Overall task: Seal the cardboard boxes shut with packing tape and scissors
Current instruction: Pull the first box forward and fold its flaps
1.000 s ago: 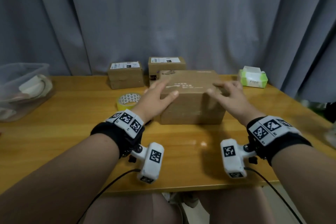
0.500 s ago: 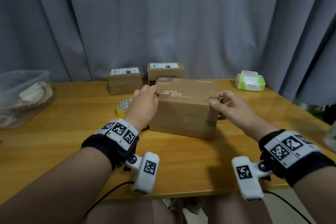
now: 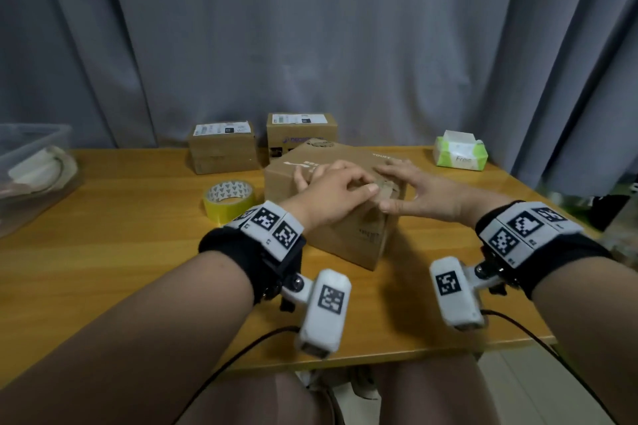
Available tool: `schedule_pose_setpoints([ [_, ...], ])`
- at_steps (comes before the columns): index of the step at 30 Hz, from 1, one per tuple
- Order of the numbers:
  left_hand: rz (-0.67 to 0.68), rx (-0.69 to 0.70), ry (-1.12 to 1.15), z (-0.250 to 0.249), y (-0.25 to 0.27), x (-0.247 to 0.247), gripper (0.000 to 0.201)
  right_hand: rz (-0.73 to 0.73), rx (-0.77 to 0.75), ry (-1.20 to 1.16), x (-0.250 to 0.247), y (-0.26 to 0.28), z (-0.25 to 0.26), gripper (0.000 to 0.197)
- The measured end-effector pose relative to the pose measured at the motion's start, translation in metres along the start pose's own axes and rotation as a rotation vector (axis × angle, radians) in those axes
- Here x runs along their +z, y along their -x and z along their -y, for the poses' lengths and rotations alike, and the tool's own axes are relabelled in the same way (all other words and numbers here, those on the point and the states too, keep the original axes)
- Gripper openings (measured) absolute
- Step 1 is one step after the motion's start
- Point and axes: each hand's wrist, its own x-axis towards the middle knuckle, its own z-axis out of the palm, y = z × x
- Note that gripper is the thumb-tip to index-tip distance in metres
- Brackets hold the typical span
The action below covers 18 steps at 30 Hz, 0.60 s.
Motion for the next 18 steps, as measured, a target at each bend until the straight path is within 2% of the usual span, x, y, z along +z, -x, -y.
schedule_pose_setpoints([
  [3,-0.046,-0.031,0.049,0.002,-0.008,0.001,0.020,-0.036,-0.012,0.142,-0.002,-0.003,-0.003,0.100],
  [5,-0.026,-0.016,0.075,0.009,-0.013,-0.003,0.021,-0.077,-0.020,0.281,-0.003,-0.003,-0.005,0.089],
  [7,-0.002,0.015,0.101,0.020,-0.016,-0.009,0.022,-0.189,-0.029,0.388,0.002,-0.003,-0.001,0.076],
  [10,-0.033,0.014,0.190,0.034,-0.012,-0.016,0.027,-0.370,0.024,0.472,0.018,-0.007,0.014,0.070],
  [12,-0.070,0.008,0.234,0.043,-0.006,-0.021,0.013,-0.429,0.014,0.506,0.029,-0.011,0.023,0.067],
  [13,-0.075,0.019,0.242,0.048,-0.003,-0.023,0.007,-0.445,-0.003,0.517,0.034,-0.013,0.026,0.066],
  [16,-0.047,0.058,0.273,0.055,0.006,-0.031,0.023,-0.441,-0.060,0.466,0.044,-0.018,0.031,0.057],
  [18,-0.038,0.063,0.289,0.054,0.010,-0.033,0.026,-0.392,-0.086,0.429,0.045,-0.020,0.036,0.049],
])
